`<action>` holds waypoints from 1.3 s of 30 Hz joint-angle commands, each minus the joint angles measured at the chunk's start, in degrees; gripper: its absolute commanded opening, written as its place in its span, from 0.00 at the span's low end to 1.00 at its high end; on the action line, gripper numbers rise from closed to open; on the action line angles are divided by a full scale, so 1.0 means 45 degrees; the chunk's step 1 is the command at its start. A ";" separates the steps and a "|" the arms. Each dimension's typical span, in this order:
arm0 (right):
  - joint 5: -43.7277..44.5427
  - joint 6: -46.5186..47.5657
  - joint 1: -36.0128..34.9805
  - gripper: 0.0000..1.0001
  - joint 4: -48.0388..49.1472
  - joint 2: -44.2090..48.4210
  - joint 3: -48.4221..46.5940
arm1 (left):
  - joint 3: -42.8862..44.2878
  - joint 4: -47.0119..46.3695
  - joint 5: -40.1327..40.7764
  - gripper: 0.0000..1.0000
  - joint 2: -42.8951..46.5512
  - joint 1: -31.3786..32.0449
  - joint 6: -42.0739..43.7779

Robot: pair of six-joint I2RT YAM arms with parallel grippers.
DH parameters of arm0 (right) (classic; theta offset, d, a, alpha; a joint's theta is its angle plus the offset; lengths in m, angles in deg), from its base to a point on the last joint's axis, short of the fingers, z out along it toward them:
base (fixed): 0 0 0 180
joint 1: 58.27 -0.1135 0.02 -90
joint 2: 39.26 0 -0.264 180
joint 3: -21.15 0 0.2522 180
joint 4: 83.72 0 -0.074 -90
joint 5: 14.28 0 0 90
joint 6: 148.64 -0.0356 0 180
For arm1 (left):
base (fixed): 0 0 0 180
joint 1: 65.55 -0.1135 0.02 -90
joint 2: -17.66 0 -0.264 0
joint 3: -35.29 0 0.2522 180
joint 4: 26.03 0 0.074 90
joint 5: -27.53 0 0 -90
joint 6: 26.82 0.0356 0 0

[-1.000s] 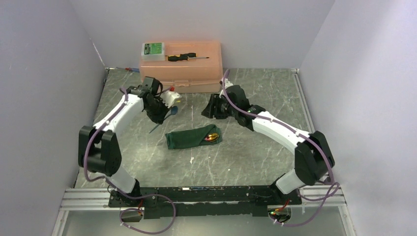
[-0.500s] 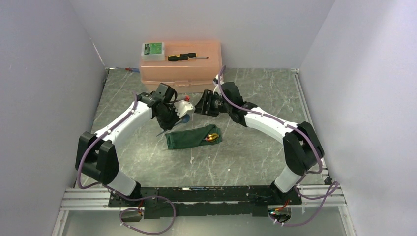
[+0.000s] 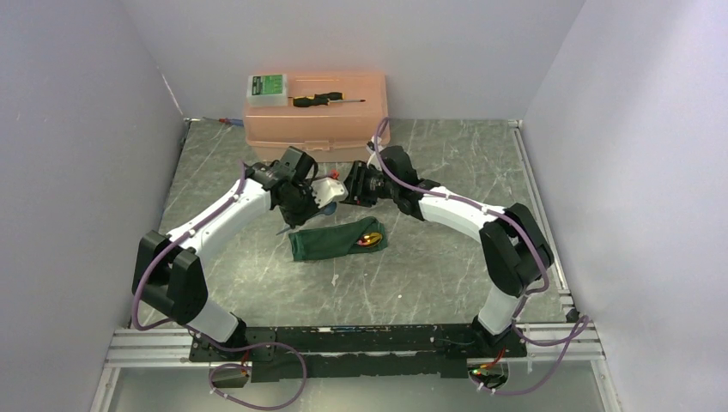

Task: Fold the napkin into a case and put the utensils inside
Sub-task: Pass from the left arm to the right

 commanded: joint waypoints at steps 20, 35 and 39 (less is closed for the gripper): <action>0.0749 0.0462 0.0383 0.00 0.0460 0.0953 0.0580 | 0.0879 0.0393 -0.0820 0.16 0.0027 0.0482 -0.0706; 0.3647 0.2536 0.2698 0.00 -0.5811 0.7141 0.4004 | 0.0391 0.0953 -0.2959 0.36 -0.0527 -0.1358 -0.0508; 0.4131 0.2809 0.3061 0.00 -0.7117 0.8213 0.4506 | -0.0263 0.0557 -0.2730 0.38 -0.0886 -0.1848 -0.0305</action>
